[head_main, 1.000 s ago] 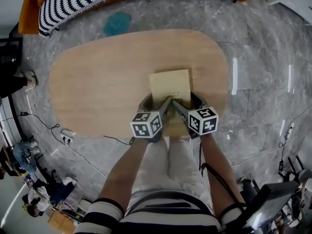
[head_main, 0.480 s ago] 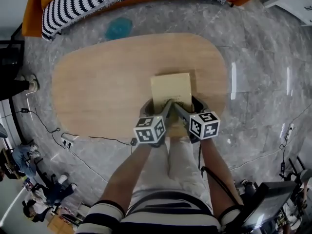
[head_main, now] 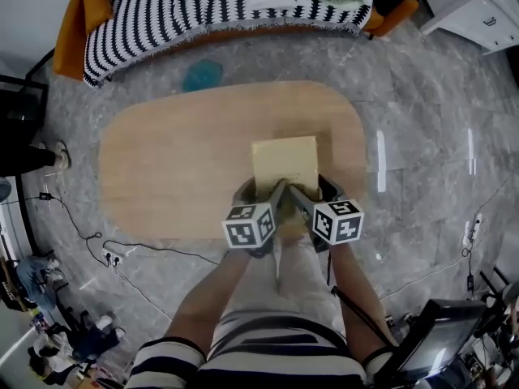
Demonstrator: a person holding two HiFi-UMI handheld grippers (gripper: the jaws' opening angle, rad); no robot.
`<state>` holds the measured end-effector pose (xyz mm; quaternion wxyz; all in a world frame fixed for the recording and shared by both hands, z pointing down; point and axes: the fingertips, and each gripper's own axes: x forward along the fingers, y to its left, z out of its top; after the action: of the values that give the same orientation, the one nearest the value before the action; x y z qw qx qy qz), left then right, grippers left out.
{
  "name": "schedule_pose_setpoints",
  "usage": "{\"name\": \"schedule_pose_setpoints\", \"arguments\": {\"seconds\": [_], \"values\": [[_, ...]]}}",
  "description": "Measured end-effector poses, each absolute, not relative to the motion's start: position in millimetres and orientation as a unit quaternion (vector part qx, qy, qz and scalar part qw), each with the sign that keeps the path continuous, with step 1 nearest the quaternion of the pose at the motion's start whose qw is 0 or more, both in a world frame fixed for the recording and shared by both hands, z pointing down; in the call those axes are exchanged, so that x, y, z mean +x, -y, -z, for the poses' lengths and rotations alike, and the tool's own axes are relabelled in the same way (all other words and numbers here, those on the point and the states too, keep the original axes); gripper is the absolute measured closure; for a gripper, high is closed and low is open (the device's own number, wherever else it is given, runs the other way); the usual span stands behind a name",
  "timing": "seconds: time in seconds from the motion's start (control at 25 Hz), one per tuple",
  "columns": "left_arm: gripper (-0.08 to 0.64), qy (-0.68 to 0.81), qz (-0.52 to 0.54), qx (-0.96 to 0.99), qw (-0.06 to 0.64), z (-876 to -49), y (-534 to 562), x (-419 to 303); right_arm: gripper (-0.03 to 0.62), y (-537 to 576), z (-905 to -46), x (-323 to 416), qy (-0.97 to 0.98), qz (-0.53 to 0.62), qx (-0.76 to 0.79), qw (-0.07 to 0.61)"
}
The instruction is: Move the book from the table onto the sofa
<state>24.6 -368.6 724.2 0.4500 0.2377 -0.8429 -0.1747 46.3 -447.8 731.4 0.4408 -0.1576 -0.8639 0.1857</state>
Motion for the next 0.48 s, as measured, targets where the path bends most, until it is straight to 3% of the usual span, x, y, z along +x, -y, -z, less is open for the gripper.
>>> {"name": "schedule_pose_setpoints", "arguments": {"seconds": [0.48], "values": [[0.261,0.858,0.188,0.256,0.403,-624.3,342.0,39.1,0.245,422.6,-630.0,59.0,0.881,-0.161,-0.156,0.416]]}}
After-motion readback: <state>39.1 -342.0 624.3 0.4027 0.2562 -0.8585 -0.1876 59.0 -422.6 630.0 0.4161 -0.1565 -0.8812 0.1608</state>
